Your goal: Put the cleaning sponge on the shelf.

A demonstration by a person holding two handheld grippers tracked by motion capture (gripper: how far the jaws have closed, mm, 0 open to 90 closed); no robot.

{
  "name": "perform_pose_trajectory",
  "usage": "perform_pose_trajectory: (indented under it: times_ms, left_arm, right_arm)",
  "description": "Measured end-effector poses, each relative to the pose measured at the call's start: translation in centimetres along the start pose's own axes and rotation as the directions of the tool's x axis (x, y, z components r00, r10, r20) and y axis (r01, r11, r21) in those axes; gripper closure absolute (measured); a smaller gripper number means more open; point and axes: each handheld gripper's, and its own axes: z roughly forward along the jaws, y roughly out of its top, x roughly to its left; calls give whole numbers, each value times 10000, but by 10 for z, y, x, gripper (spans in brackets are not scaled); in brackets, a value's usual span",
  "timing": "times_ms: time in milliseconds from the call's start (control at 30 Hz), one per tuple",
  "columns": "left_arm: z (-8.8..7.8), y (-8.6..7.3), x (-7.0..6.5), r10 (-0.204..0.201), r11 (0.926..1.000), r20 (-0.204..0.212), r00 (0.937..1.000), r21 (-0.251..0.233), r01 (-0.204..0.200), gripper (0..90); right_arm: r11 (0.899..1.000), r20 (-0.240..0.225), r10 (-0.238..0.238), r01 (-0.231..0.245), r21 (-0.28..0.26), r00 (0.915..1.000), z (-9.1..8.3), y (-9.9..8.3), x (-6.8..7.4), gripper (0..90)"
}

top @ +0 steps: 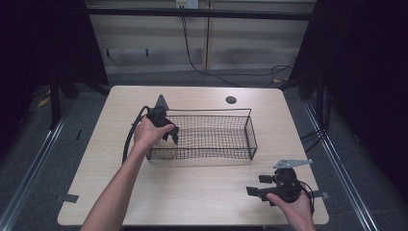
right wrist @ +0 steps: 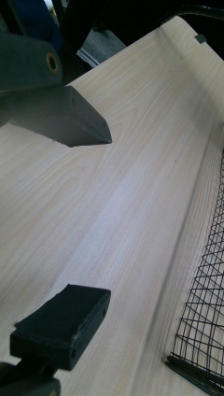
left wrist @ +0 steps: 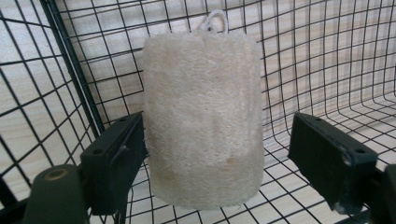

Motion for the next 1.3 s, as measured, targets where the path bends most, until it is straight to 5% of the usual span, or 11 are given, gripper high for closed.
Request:
perform_pose_trajectory:
  times_ms: [400, 867, 1033, 1300]
  left_arm:
    - [-11, -3, 2, 396, 9974, 673, 9969, -620, -354, 177]
    - [-37, -16, 2, 1256, 9851, 1316, 9833, -1340, -1079, 203]
    - [-46, -20, 9, 1819, 9749, 1815, 9664, -1619, -1531, 176]
    - [-52, -32, 11, 3077, 9406, 2286, 9236, -2192, -2591, 176]
  right_arm:
    - [10000, -5, -9, 9, 0, 10000, 0, 0, 0, 209]
    - [10000, -17, -28, 28, -19, 10000, 1, 1, 0, 209]
    - [10000, -9, -24, 24, -19, 10000, 1, 1, 0, 209]
    - [10000, 26, 36, -36, 33, 10000, 1, 1, -1, 208]
